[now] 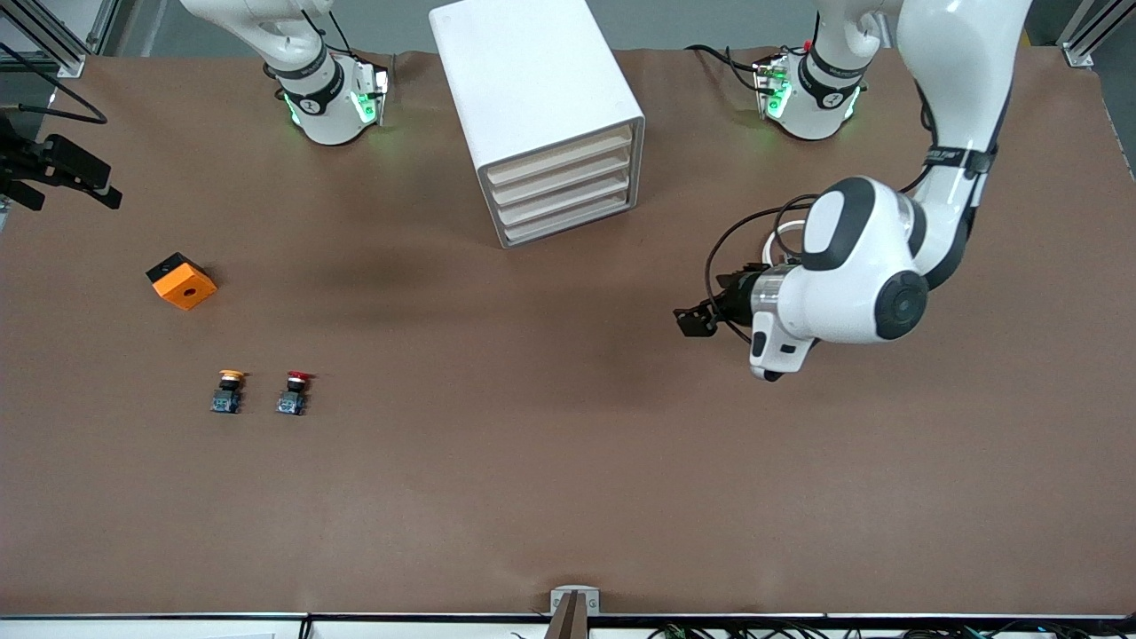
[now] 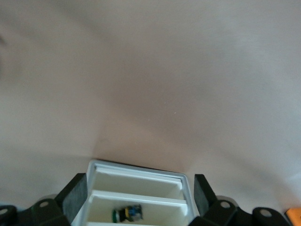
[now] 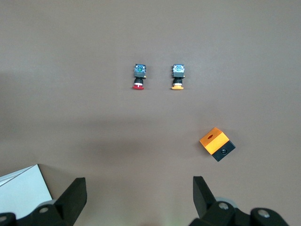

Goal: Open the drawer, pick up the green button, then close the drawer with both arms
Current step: 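Grasp the drawer front with the left gripper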

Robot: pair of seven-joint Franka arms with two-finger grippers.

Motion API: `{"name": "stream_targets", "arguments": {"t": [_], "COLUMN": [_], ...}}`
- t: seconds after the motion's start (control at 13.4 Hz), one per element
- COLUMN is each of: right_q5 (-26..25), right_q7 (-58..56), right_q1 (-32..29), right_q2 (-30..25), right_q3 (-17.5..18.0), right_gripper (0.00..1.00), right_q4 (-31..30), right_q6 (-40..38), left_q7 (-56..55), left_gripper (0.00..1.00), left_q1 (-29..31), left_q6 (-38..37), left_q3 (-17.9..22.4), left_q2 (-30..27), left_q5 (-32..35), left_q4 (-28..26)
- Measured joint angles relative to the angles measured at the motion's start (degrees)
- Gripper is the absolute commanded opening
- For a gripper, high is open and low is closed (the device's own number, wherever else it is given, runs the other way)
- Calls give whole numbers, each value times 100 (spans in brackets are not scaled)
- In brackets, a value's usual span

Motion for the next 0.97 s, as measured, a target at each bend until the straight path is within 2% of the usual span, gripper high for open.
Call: {"name": "stream_targets", "arguments": {"t": [0.67,0.97], "right_q5": [0,0], "right_q7": [0,-1], "right_q1": [-8,-80], "right_q2": [-1,0], "right_q3": [-12,-27], "right_gripper": [100,100], "right_q4": [62,77], "right_q6": [13,29], "left_q7": [-3949,-4808], "left_gripper": [100,100], "left_q1": [-916,-857], "left_q6": [30,-646], "left_q3": [-11,19], "left_q2": [1084,1257], "left_q5": [-270,-361], "left_q4": [208,223]}}
